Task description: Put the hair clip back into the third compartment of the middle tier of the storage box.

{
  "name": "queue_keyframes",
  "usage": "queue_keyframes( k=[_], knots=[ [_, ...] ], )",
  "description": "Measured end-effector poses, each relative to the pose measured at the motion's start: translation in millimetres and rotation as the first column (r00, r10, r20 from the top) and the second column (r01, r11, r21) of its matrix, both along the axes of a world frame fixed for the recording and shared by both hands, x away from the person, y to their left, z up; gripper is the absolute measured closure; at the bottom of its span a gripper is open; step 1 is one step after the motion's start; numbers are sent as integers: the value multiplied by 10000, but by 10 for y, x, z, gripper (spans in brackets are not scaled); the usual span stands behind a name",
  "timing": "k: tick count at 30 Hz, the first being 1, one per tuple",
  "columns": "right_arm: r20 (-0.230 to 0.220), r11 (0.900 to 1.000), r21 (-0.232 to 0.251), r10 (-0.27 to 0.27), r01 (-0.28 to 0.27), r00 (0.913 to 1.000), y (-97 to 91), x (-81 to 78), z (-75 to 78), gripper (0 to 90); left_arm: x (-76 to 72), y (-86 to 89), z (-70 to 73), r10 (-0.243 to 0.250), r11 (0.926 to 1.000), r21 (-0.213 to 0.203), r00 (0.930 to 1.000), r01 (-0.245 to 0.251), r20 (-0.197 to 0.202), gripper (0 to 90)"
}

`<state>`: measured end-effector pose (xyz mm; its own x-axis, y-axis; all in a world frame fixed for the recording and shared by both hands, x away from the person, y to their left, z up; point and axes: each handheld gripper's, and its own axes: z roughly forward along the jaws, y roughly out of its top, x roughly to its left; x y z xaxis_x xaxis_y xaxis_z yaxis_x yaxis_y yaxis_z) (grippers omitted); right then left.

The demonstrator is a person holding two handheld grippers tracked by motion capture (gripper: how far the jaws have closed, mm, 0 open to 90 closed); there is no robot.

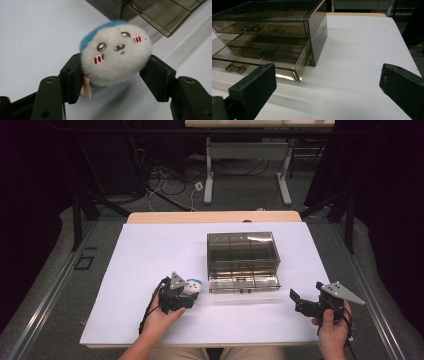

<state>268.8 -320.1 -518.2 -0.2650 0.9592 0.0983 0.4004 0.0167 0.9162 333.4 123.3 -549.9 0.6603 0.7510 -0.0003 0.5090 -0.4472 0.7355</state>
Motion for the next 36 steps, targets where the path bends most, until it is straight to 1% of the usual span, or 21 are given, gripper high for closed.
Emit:
queue_keyframes(
  k=[6,11,12,17,19,20,22,23,25,27,28,29,30,31,32,34,35,36],
  knots=[
    [-8,10000,-1,-5,5,10000,0,1,-1,5,-13,5,23,1,10000,-38,9995,0,310,381],
    [-37,10000,-13,3,-4,10000,-2,1,-2,5,-24,16,41,54,9999,-167,9989,-46,462,381],
    [-48,10000,-19,-26,26,10000,-3,1,-1,5,-26,23,54,32,9999,-109,9990,-27,448,381],
    [-8,10000,34,-3,3,10000,1,1,-1,5,-35,34,81,93,9998,-167,9980,-83,627,381],
    [-16,10000,19,-21,21,10000,4,3,-2,5,-42,33,86,170,9995,-286,9977,-151,662,381],
    [-21,10000,16,-16,16,10000,4,2,-2,5,-42,30,82,218,9991,-380,9965,-188,805,381],
    [16,10000,9,-20,20,10000,10,4,-2,5,-47,33,90,269,9989,-413,9961,-235,842,381],
    [-41,10000,34,-42,42,10000,13,0,0,5,-48,36,98,226,9990,-407,9958,-190,890,381],
    [113,10000,11,-73,73,9999,13,7,-8,5,-53,37,109,238,9986,-489,9954,-193,925,381],
    [10,10000,7,-64,64,10000,12,0,-1,5,-58,35,116,259,9983,-546,9952,-209,940,381],
    [105,9999,49,-105,104,9999,14,3,-6,5,-66,34,131,262,9981,-590,9947,-204,997,382],
    [-65,10000,-13,-66,66,10000,9,-5,3,5,-70,32,138,273,9978,-636,9946,-210,1003,382],
    [-86,10000,-8,-59,59,9999,10,-5,3,5,-75,33,146,267,9976,-660,9945,-201,1011,382],
    [5,10000,31,-57,57,10000,13,-2,-1,5,-83,25,150,343,9962,-825,9945,-262,986,382],
    [21,10000,-26,-20,20,10000,11,0,-1,5,-88,32,168,226,9966,-813,9956,-152,904,382],
    [15,10000,2,-50,50,10000,11,0,-1,5,-101,27,182,233,9958,-899,9948,-143,992,382],
    [117,10000,37,-76,76,9999,15,6,-7,5,-101,27,182,233,9958,-899,9948,-143,992,382],
    [47,10000,2,-64,64,10000,12,2,-3,5,-109,18,182,321,9949,-989,9932,-211,1116,382]
  ],
)
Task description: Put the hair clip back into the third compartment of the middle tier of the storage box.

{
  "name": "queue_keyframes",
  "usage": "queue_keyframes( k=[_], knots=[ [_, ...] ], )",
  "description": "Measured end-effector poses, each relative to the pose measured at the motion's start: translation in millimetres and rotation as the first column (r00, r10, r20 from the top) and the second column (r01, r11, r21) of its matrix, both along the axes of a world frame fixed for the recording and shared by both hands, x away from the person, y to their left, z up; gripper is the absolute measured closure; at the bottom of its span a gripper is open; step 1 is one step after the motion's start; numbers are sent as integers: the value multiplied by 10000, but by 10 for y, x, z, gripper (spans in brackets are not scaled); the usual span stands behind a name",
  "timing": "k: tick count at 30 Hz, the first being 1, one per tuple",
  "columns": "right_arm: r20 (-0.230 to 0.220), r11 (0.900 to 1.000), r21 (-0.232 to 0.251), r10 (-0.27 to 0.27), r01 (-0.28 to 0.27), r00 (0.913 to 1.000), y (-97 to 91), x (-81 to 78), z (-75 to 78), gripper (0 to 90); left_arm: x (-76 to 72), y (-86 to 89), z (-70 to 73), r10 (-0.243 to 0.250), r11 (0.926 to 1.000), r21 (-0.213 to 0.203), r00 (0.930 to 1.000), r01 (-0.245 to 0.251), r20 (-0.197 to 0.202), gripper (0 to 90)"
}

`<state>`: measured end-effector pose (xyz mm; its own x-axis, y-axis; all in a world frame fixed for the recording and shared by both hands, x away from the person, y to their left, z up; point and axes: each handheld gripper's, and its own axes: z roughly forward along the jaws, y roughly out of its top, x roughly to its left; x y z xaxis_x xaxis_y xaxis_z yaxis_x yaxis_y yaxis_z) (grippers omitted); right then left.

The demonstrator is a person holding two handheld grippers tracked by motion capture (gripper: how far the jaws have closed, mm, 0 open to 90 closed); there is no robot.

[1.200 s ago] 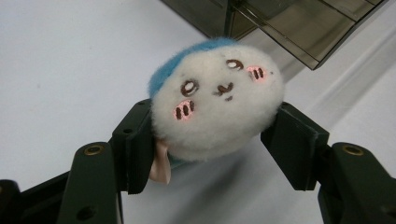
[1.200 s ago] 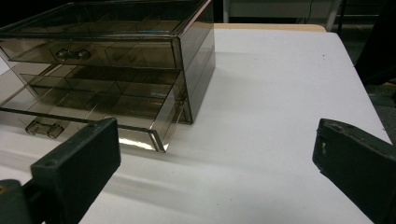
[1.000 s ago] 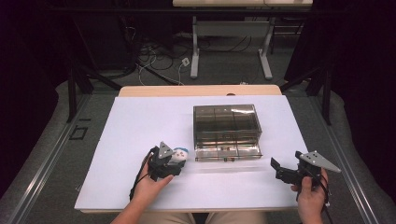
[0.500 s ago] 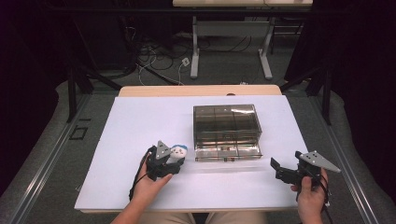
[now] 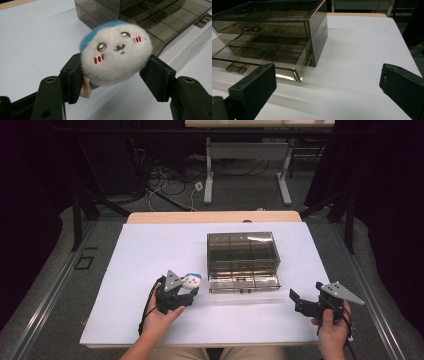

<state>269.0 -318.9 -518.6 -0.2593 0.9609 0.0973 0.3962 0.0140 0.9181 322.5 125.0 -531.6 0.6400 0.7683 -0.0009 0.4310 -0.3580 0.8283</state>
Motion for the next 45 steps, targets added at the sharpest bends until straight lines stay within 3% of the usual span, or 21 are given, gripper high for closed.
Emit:
queue_keyframes(
  k=[12,14,32,45],
  knots=[
    [-17,10000,-11,58,-58,10000,11,-5,2,5,-89,11,120,-150,9987,-482,9994,165,304,385],
    [-7,10000,-16,70,-70,10000,10,-3,3,5,-112,4,146,-99,9974,-704,9985,136,530,385],
    [32,10000,-57,38,-38,10000,4,-3,4,5,-207,-11,253,-256,9947,-969,9953,347,938,388],
    [25,10000,-55,33,-33,10000,14,-7,3,5,-242,-31,303,-320,9920,-1181,9943,440,1017,388]
  ],
)
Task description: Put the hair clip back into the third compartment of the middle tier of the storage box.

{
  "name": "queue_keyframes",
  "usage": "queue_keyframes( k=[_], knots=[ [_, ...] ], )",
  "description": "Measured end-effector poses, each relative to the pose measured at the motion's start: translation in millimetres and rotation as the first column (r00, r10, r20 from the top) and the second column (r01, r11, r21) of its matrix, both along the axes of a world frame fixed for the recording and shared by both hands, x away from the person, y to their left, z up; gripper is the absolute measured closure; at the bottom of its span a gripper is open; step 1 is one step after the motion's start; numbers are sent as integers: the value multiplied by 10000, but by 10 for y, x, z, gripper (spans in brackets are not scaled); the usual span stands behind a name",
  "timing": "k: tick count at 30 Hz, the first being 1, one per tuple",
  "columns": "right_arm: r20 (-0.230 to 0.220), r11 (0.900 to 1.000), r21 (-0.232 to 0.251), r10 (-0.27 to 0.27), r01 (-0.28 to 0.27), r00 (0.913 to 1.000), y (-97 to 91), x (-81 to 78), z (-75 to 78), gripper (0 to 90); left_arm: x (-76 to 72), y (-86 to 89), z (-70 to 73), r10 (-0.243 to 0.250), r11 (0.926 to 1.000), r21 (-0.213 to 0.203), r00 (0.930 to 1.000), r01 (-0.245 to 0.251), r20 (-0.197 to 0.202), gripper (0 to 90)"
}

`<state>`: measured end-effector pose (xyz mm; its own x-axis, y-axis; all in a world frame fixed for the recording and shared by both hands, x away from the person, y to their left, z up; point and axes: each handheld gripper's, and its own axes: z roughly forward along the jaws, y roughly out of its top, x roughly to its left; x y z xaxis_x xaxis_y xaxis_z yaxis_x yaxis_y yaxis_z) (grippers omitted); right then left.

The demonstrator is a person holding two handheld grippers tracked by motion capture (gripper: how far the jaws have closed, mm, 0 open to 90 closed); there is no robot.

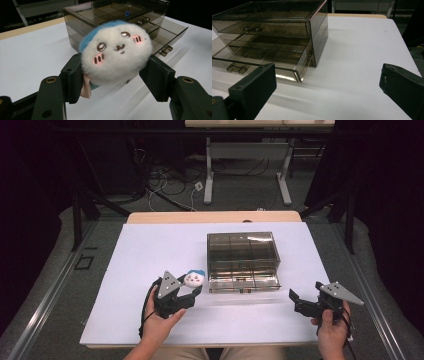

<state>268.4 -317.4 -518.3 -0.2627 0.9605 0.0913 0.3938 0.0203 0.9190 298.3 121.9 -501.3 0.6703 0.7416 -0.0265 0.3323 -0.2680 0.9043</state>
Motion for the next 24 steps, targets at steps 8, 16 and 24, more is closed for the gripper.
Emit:
queue_keyframes(
  k=[8,16,24],
  knots=[
    [-38,10000,-20,-33,32,10000,6,-11,4,5,65,7,77,-62,10000,-21,10000,62,73,389],
    [-61,10000,4,-46,46,10000,-5,-9,-7,5,140,-3,122,-154,9999,26,9999,154,-54,389],
    [-32,10000,-3,-56,56,10000,-9,-11,-9,6,235,-45,203,-272,9994,-228,9994,267,-223,389]
  ],
)
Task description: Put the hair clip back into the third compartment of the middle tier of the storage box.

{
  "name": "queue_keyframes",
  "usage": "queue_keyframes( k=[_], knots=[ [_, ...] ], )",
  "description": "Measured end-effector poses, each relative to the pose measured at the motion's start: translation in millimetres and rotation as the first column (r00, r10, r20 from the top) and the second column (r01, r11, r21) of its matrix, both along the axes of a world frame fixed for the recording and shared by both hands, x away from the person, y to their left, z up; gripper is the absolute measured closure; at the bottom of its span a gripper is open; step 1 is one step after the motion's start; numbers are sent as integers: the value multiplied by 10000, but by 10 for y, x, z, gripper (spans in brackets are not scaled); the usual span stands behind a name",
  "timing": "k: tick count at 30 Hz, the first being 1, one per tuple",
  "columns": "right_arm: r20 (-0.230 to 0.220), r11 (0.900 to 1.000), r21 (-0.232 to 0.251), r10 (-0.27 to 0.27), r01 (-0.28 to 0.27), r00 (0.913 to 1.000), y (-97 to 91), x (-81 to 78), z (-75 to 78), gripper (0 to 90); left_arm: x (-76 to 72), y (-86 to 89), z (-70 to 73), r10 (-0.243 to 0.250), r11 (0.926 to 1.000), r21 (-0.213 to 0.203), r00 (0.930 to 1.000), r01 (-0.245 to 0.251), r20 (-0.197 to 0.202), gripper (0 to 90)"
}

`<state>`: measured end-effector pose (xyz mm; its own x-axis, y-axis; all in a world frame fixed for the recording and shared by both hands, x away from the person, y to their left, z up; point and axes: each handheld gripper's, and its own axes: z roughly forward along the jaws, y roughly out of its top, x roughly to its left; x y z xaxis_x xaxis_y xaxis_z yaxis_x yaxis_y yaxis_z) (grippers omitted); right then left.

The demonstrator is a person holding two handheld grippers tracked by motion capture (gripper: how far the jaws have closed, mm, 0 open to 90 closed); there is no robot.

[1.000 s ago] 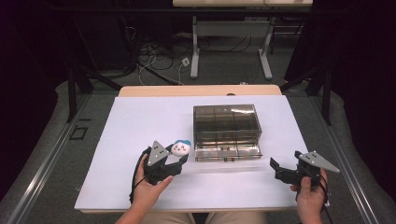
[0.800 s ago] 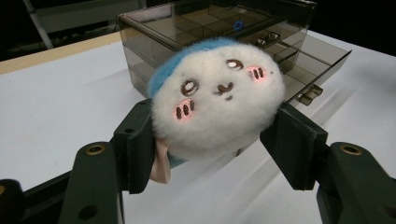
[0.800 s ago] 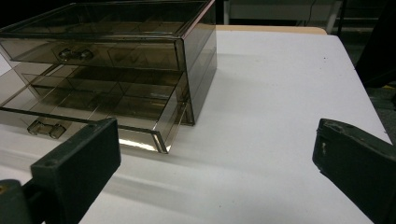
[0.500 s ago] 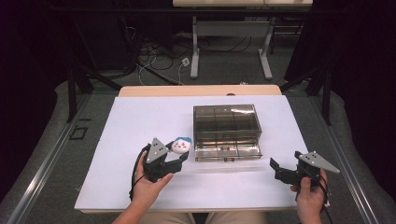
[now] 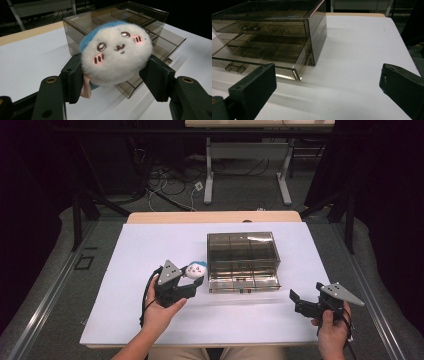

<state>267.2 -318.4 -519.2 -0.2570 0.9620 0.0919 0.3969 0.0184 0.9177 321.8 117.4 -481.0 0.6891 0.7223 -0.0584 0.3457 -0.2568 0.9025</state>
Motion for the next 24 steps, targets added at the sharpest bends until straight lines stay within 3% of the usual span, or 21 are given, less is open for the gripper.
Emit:
queue_keyframes(
  k=[24],
  knots=[
    [17,10000,19,-85,85,10000,-9,-4,-5,6,118,-235,208,-417,9991,42,9990,416,168,389]
  ],
)
